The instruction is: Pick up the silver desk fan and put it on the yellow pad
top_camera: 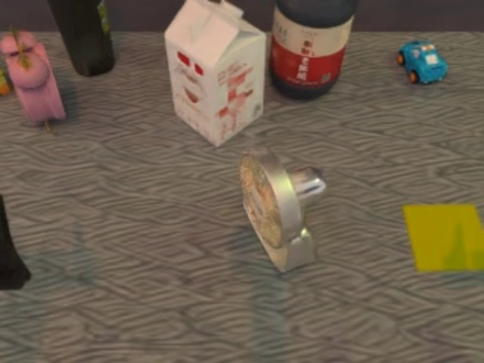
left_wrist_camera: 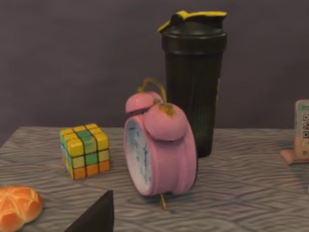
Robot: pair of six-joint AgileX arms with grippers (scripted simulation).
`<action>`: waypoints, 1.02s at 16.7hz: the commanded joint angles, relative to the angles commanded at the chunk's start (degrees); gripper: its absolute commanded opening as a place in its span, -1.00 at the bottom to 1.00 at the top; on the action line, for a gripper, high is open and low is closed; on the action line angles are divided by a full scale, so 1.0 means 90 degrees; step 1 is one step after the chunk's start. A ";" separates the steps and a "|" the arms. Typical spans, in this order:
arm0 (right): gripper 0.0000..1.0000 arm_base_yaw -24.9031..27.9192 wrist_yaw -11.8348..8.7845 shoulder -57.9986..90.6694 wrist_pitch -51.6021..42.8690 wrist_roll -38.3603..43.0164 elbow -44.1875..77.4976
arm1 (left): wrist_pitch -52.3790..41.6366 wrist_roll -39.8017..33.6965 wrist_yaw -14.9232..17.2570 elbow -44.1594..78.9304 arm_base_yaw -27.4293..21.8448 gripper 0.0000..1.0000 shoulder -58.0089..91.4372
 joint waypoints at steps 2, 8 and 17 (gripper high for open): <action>1.00 0.0000 0.0000 0.0000 0.0000 0.0000 0.0000 | 0.0000 0.0000 0.0000 0.0000 0.0000 1.00 0.0000; 1.00 0.0151 0.0317 0.1193 -0.0995 0.0221 0.1261 | 0.0000 0.0000 0.0000 0.0000 0.0000 1.00 0.0000; 1.00 0.0940 0.1167 0.5633 -0.4511 0.1033 0.7187 | 0.0000 0.0000 0.0000 0.0000 0.0000 1.00 0.0000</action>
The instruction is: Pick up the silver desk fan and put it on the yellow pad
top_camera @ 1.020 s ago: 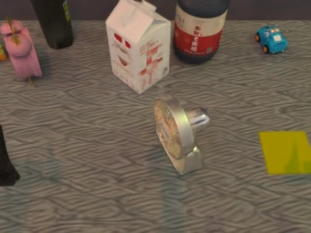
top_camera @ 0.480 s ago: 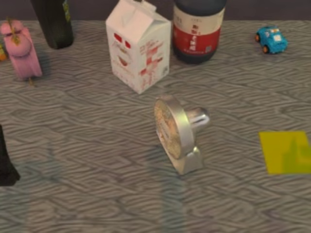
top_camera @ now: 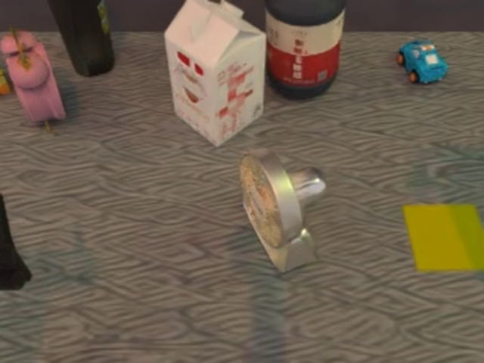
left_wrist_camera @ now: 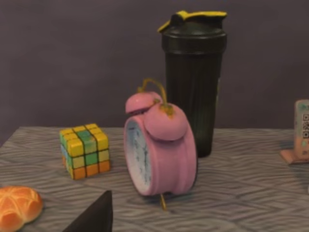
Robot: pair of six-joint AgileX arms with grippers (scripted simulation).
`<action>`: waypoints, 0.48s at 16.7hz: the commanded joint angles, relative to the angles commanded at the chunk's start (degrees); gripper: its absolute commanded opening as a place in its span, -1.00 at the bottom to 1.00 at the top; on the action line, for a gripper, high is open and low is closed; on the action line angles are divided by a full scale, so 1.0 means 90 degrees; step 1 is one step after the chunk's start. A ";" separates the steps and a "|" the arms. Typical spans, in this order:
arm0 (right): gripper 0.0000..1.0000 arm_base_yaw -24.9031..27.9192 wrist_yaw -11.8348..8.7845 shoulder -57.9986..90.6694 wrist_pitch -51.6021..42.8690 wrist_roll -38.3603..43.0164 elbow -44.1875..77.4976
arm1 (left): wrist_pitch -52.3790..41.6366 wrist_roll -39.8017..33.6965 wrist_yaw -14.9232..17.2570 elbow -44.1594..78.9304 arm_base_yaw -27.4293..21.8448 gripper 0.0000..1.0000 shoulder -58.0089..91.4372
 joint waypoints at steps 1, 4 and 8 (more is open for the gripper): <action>1.00 0.0135 0.0060 0.0565 -0.0426 0.0100 0.0778 | 0.0000 0.0000 0.0000 0.0000 0.0000 1.00 0.0000; 1.00 0.0606 0.0143 0.2253 -0.1662 0.0378 0.2919 | 0.0000 0.0000 0.0000 0.0000 0.0000 1.00 0.0000; 1.00 0.1312 0.0074 0.4385 -0.3147 0.0664 0.5202 | 0.0000 0.0000 0.0000 0.0000 0.0000 1.00 0.0000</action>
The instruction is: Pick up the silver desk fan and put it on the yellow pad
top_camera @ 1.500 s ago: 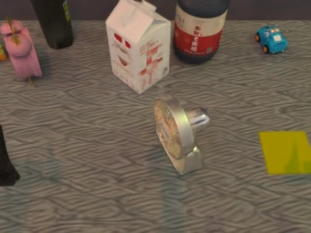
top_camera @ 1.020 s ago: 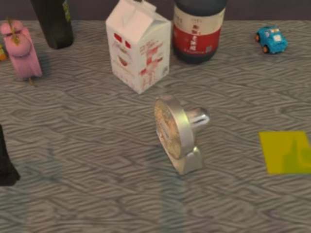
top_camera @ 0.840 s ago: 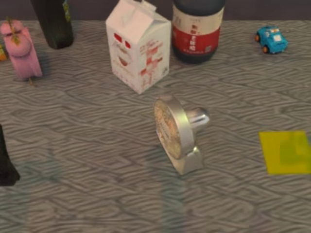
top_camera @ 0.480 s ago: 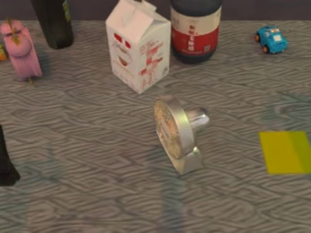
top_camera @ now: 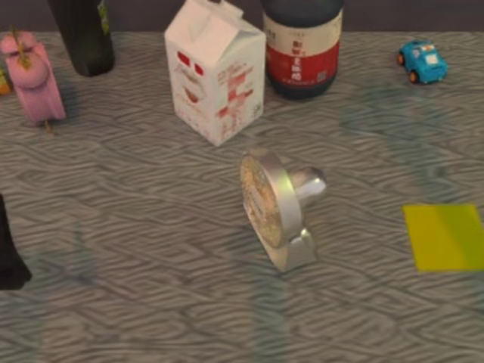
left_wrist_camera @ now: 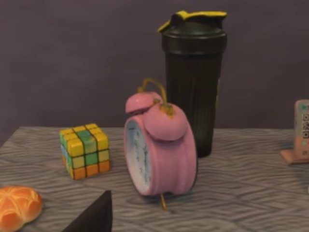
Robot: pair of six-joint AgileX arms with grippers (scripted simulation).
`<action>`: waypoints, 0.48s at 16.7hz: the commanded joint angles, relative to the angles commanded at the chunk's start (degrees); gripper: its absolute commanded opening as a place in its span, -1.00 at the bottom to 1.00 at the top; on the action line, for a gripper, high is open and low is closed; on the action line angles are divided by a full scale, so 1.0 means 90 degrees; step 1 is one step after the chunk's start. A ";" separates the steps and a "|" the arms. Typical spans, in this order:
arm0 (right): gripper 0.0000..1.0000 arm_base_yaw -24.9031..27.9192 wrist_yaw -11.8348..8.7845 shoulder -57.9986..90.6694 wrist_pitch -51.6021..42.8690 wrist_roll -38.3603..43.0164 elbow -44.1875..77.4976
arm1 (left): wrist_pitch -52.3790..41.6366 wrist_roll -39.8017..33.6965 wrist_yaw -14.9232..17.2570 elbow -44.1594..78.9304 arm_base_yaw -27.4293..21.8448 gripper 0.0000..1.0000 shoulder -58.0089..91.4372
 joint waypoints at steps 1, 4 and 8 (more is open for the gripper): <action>1.00 0.0183 -0.0049 0.0490 -0.0329 0.0050 0.0488 | 0.0000 0.0000 0.0000 0.0000 0.0000 1.00 0.0000; 1.00 0.0725 -0.0250 0.1855 -0.1218 0.0155 0.1796 | 0.0000 0.0000 0.0000 0.0000 0.0000 1.00 0.0000; 1.00 0.1406 -0.0600 0.3432 -0.2206 0.0224 0.2948 | 0.0000 0.0000 0.0000 0.0000 0.0000 1.00 0.0000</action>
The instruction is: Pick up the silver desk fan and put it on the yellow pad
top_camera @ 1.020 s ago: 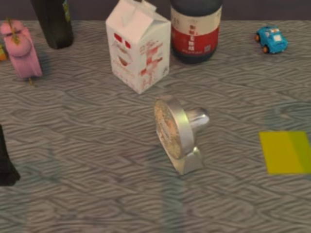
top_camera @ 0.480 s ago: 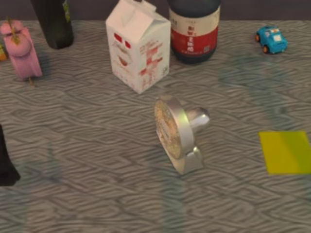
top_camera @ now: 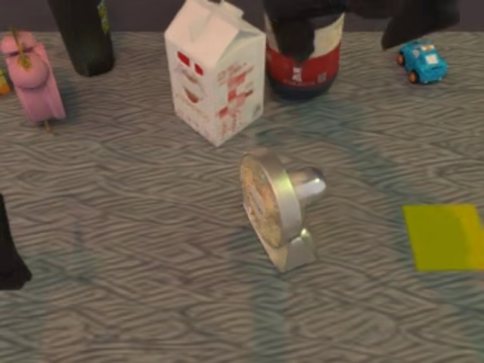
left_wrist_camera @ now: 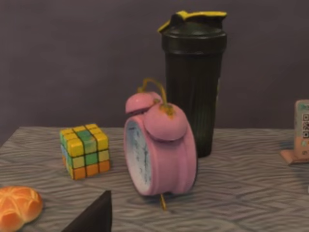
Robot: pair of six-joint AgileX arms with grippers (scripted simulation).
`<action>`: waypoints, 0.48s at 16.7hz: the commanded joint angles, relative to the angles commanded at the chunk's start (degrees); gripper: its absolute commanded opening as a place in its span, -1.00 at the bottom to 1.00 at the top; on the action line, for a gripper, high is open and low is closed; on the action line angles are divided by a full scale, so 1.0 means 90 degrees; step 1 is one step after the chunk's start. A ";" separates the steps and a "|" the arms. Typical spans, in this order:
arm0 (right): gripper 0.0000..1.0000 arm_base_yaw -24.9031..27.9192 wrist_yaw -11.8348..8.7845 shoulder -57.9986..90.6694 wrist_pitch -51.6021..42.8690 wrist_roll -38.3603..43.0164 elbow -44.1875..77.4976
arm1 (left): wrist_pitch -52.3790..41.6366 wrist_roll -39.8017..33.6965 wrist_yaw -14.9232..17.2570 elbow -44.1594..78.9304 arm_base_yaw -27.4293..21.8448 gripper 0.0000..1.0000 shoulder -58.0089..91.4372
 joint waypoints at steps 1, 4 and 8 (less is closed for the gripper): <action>1.00 0.0154 -0.0092 0.0345 -0.0212 0.0011 0.0206 | 0.0000 0.0000 0.0000 0.0000 0.0000 1.00 0.0000; 1.00 0.0559 -0.0359 0.1221 -0.0740 0.0034 0.0702 | 0.0000 0.0000 0.0000 0.0000 0.0000 1.00 0.0000; 1.00 0.0873 -0.0588 0.1872 -0.1126 0.0050 0.1029 | 0.0000 0.0000 0.0000 0.0000 0.0000 1.00 0.0000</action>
